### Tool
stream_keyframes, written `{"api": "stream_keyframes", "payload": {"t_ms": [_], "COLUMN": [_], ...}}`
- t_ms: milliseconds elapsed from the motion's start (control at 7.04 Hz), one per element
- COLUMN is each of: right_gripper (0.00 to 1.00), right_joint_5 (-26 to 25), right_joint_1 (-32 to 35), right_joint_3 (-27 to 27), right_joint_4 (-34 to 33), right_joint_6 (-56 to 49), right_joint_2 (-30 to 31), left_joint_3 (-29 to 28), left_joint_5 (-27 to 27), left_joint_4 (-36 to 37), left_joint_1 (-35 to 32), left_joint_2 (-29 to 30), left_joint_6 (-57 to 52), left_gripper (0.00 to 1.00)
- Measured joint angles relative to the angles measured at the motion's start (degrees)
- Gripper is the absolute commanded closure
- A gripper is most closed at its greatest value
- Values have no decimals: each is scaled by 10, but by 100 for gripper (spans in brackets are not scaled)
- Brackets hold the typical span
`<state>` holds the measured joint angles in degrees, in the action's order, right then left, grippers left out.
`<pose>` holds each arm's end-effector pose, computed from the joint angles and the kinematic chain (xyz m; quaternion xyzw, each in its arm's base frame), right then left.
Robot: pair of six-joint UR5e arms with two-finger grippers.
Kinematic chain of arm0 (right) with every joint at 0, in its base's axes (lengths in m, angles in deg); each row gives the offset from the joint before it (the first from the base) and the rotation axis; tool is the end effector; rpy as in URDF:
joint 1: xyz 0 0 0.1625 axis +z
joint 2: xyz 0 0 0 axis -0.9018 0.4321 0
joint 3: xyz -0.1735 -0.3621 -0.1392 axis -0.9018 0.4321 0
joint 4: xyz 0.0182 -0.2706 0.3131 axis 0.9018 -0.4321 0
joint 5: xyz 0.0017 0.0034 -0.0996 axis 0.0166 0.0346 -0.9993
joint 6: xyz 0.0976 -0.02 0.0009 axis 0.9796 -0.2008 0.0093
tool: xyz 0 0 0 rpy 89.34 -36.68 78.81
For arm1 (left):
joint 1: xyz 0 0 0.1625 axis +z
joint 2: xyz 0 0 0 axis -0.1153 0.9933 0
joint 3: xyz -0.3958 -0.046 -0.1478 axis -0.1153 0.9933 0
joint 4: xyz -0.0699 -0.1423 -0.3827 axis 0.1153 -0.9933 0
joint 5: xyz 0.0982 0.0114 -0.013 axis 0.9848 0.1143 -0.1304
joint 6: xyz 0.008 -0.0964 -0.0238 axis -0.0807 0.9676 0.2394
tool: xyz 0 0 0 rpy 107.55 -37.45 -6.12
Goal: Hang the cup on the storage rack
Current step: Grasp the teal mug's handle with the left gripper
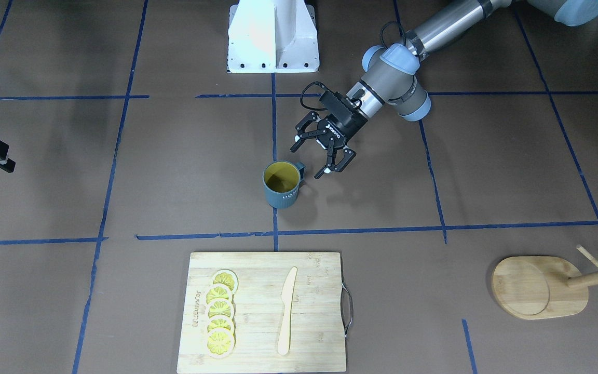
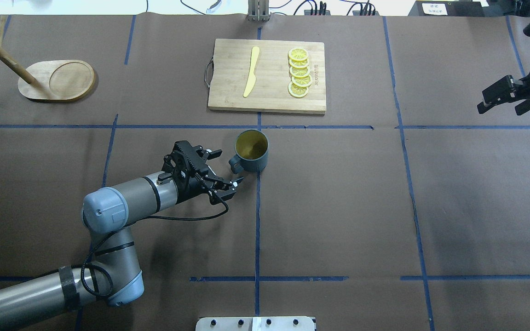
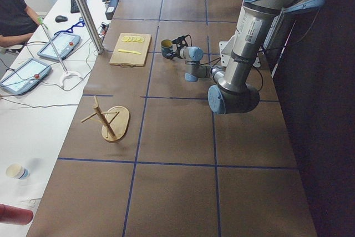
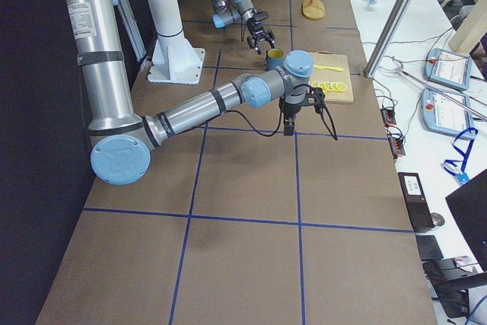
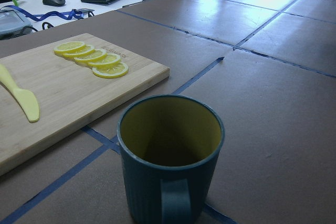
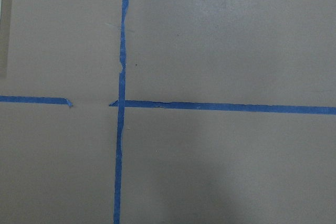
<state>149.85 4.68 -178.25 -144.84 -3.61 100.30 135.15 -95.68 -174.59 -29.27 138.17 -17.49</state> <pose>-0.1351 -0.5270 0.4370 0.0154 -0.4299 -0.0065 0.9027 0.5561 -0.3920 0.3220 0.5415 0.5034 0.1869 0.6469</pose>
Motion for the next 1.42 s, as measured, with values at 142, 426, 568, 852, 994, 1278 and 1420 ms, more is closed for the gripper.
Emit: {"api": "stream_keyframes", "payload": {"t_ms": [142, 426, 568, 852, 994, 1278, 1420], "right_gripper": [0, 0, 0, 0, 0, 0, 0], "right_joint_5": [0, 1, 1, 1, 1, 1, 1], "right_joint_1": [0, 0, 0, 0, 0, 0, 0], "right_joint_3": [-1, -2, -3, -4, -4, -3, -3], "right_joint_4": [0, 1, 1, 1, 1, 1, 1], "right_joint_6": [0, 0, 0, 1, 2, 3, 3], "right_joint_2": [0, 0, 0, 1, 1, 1, 1], "left_joint_3": [-6, -19, -28, -35, -36, -36, -35], "left_joint_5": [5, 15, 16, 15, 15, 15, 15], "left_joint_4": [0, 0, 0, 1, 1, 2, 2], "left_joint_1": [0, 2, 3, 8, 11, 15, 15], "left_joint_2": [4, 11, 16, 20, 22, 26, 27], "left_joint_6": [0, 1, 1, 2, 3, 6, 18], "left_gripper": [10, 18, 31, 51, 59, 86, 95]}}
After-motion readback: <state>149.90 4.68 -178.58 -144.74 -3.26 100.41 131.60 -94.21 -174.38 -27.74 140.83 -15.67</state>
